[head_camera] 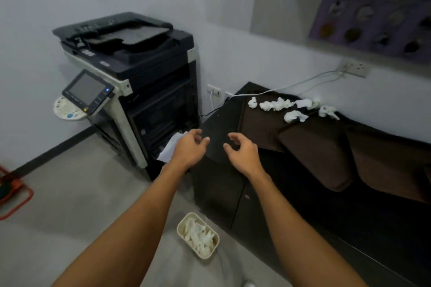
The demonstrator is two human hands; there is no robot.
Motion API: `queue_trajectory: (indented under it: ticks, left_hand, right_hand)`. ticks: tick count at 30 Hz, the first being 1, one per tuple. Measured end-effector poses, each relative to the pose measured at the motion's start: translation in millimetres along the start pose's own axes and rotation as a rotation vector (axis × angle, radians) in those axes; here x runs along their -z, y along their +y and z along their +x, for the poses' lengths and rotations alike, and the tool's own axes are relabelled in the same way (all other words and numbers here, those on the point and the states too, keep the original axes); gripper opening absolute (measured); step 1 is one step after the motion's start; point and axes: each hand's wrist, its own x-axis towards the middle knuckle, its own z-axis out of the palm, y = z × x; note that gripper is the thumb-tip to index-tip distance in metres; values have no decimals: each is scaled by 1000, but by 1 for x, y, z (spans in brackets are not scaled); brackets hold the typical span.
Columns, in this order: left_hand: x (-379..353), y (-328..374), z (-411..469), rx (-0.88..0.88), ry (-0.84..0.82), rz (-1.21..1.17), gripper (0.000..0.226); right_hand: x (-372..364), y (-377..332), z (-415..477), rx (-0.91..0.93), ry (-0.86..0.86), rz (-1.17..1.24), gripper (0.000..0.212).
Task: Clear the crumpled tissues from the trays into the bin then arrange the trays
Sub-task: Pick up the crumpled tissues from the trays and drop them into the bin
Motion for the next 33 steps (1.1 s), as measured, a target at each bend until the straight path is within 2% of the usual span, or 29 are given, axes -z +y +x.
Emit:
queue_trajectory:
  ticks: [7, 13, 25, 33]
  left_hand:
    - [-18, 97, 7, -197, -79, -22, 53]
    - [-61, 149, 29, -260, -134, -10, 48]
    - [-190, 194, 114, -227, -271, -28, 37]
    - [-273, 203, 173, -166, -361, 27, 37]
  right_hand:
    - [92, -15, 19, 12, 198, -21, 45]
    - [147, 6, 34, -40, 257, -39, 44]
    - [241, 94, 105, -199, 301, -72, 44]
    - [280, 159, 154, -249, 253, -144, 48]
